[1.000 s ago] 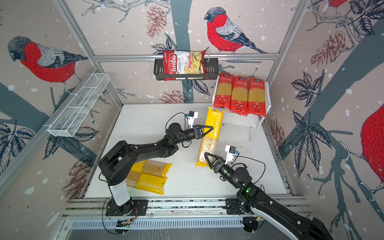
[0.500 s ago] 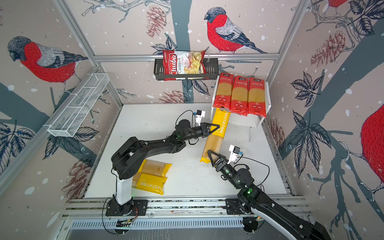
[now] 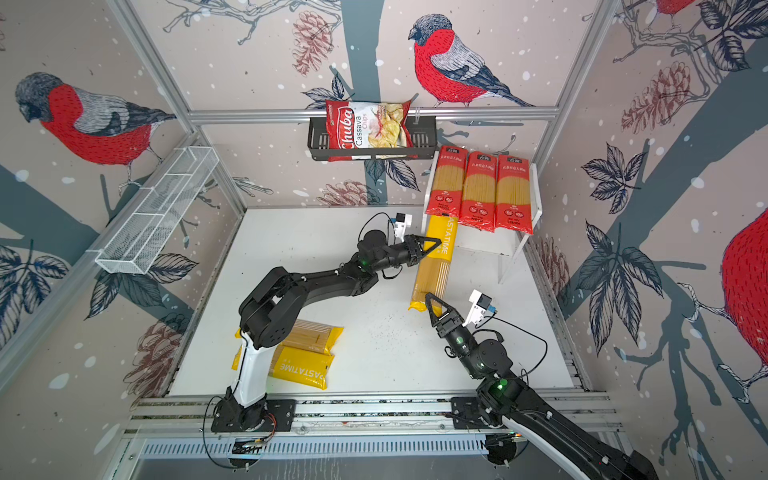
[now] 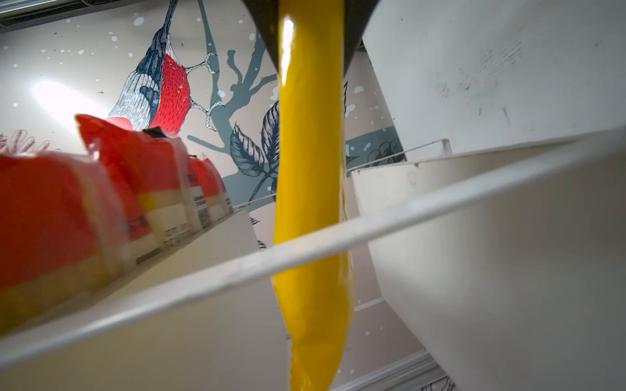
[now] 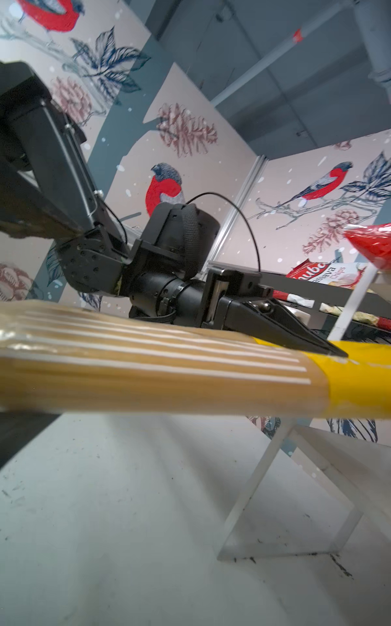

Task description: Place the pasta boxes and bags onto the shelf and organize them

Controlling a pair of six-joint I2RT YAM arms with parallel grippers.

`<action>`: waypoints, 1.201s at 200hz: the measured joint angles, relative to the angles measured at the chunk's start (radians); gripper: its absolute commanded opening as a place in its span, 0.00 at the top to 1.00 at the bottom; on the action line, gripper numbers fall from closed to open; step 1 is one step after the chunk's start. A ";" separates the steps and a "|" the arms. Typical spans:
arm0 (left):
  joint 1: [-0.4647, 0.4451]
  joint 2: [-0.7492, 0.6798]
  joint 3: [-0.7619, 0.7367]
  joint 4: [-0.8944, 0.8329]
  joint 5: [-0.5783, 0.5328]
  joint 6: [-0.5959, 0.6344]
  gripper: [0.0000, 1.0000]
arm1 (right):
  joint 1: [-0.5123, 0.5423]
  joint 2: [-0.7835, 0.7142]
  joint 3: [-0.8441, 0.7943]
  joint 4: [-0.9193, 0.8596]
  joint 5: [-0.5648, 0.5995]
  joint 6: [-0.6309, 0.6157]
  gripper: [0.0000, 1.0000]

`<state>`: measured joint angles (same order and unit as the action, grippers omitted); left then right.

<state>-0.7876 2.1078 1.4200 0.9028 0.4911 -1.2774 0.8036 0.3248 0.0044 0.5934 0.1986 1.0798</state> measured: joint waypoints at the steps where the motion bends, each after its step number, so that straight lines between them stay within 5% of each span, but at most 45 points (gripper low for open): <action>1: 0.000 0.000 0.000 0.003 -0.002 -0.001 1.00 | 0.000 0.000 0.000 0.001 0.001 0.000 0.32; 89: -0.039 0.067 0.031 0.080 -0.128 -0.059 1.00 | -0.127 0.087 0.000 0.039 0.040 0.116 0.52; 148: -0.041 0.078 0.081 0.013 -0.122 -0.050 1.00 | -0.168 0.255 0.000 0.167 0.040 0.127 0.81; 213: -0.008 0.074 0.092 -0.055 -0.099 -0.047 0.58 | -0.234 0.292 0.037 0.153 0.010 0.130 0.94; 240: 0.006 0.033 0.047 -0.061 -0.095 -0.031 0.49 | -0.299 0.295 0.056 0.112 0.001 0.153 0.97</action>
<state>-0.7818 2.1410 1.4670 0.8421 0.3965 -1.3079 0.5045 0.6197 0.0608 0.7052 0.1993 1.2327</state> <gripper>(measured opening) 0.495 0.207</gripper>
